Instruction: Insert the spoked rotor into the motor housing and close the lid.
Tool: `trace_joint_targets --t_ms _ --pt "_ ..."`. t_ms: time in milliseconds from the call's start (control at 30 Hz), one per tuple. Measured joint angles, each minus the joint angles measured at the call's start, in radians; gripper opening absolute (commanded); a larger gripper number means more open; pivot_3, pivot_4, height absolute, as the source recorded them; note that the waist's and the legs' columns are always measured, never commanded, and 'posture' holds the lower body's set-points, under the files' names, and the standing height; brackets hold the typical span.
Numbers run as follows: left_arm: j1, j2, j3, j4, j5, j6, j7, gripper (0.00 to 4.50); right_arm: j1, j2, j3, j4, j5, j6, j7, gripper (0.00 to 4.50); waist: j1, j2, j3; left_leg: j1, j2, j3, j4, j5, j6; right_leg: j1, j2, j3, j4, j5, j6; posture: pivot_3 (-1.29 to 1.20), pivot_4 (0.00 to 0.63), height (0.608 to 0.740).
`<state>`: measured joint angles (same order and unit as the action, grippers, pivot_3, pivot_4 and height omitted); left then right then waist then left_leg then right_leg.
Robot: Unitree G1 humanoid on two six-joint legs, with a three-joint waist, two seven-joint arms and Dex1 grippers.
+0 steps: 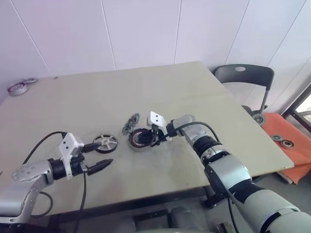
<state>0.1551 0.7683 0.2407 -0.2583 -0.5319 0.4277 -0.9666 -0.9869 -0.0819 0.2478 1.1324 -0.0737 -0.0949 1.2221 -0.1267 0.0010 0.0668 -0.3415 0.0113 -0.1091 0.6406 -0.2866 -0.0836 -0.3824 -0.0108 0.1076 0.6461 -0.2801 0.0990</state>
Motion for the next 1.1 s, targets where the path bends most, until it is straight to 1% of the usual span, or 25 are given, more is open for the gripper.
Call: trace_joint_targets --t_ms 467,1100 --pt "0.0 0.0 0.0 -0.017 0.0 -0.001 0.002 4.5 -0.009 -0.002 0.0 0.001 -0.002 -0.019 -0.059 0.65 0.0 0.0 0.0 0.0 0.0 0.0 -0.006 0.0 0.0 -0.003 0.0 0.0 0.0 0.001 0.001 0.0 0.0 0.74" --pt "0.009 -0.006 0.0 -0.02 0.0 -0.002 0.009 4.5 -0.005 0.004 0.004 0.001 -0.012 -0.019 -0.027 0.65 0.0 -0.001 0.0 0.0 0.0 0.0 -0.009 0.0 0.0 -0.005 0.0 0.0 0.001 0.0 0.001 0.0 0.0 0.74"
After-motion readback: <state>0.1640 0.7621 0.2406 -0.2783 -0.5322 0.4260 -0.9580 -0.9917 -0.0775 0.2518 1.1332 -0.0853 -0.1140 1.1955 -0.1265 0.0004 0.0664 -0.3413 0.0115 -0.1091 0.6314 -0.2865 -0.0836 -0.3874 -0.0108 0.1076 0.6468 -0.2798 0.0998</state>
